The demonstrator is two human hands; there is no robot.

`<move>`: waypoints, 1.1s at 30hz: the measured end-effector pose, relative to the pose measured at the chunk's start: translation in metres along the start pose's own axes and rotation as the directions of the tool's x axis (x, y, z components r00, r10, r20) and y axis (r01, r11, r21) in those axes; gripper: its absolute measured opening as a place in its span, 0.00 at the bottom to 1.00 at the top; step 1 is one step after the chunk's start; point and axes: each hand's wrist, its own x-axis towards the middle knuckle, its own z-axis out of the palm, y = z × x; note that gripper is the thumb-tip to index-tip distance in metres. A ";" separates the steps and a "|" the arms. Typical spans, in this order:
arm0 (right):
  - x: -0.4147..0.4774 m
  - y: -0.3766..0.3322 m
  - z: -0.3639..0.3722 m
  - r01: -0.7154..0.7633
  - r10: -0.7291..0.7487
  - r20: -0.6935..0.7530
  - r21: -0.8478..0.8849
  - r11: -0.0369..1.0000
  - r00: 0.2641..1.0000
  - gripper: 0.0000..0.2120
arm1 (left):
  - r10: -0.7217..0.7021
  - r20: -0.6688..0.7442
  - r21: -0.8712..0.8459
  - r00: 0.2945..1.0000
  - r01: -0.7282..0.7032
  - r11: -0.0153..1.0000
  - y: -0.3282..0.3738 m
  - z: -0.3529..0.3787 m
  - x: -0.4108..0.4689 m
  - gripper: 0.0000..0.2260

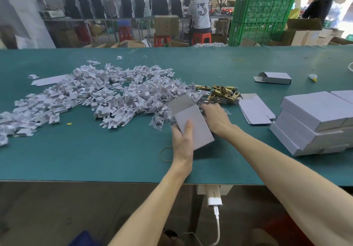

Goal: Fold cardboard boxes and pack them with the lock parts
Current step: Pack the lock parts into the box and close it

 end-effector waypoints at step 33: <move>-0.058 0.001 -0.070 0.159 -0.051 -0.217 0.518 0.840 0.975 0.12 | 0.118 0.217 0.049 0.969 -0.132 0.990 0.014 0.000 -0.016 0.27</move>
